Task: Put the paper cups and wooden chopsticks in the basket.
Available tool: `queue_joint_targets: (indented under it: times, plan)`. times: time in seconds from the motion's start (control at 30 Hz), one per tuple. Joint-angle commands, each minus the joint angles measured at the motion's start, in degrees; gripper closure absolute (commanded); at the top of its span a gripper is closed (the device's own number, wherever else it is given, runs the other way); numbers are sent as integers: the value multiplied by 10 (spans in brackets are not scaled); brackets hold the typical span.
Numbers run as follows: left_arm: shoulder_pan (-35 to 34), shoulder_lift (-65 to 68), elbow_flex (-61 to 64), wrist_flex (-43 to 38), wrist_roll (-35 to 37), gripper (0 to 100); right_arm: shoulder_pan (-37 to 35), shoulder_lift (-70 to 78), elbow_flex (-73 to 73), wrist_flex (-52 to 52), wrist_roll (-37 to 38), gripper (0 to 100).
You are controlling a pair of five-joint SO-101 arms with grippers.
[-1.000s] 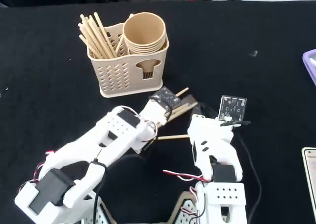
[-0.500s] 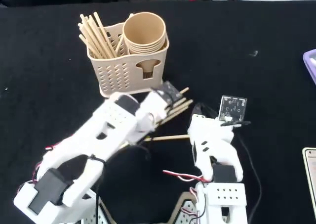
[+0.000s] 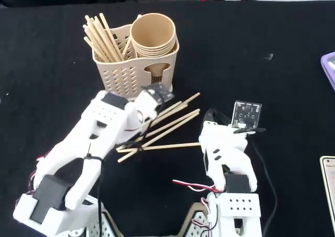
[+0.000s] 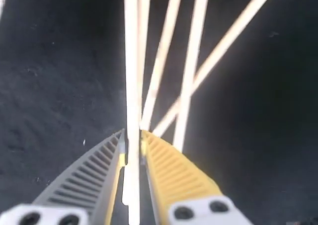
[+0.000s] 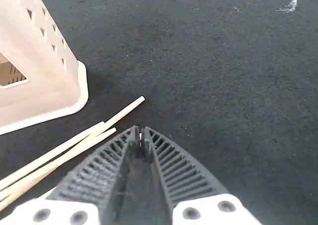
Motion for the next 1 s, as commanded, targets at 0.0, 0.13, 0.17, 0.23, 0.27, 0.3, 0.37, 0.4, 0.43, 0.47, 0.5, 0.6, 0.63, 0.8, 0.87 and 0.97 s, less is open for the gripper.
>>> queue_joint_targets:
  times: [0.0,0.13,0.17,0.23,0.27,0.3,0.37,0.4,0.43,0.47,0.5,0.6,0.63,0.8,0.87,0.97]
  plan:
    - [-12,-3,53,-95,-11,966,-5,-15,-7,-17,-5,979]
    - [-13,-3,67,-125,-7,923,-6,-15,-7,-17,-5,979]
    - [-13,-3,67,-126,-7,897,-6,-15,-7,-17,-5,979]
    - [-12,-4,64,-127,-7,857,-6,-15,-7,-17,-5,979]
    - [-12,-3,57,-127,-7,846,-6,-15,-7,-17,-5,979]
    - [-12,-3,51,-127,-7,845,-6,-15,-7,-17,-5,979]
    - [-12,-3,37,-127,-7,845,-6,-15,-7,-17,-5,979]
    - [-12,-3,31,-127,-7,845,-6,-15,-7,-17,-5,979]
    - [-12,-2,25,-127,-7,845,-6,-15,-7,-17,-5,979]
    - [-12,-2,22,-127,-7,845,-6,-15,-7,-17,-5,979]
    - [-11,-2,20,-128,-7,845,-6,-15,-7,-17,-5,979]
    - [-12,-2,24,-163,-7,845,-6,-15,-7,-17,-5,979]
    - [-14,-2,29,-175,-7,845,-6,-15,-7,-17,-5,979]
    - [-15,-2,55,-218,-6,845,-6,-15,-6,-17,-5,979]
    - [-17,-2,56,-217,-6,845,-6,-15,-6,-17,-5,979]
    - [-17,-2,58,-215,-6,845,-6,-15,-6,-17,-5,979]
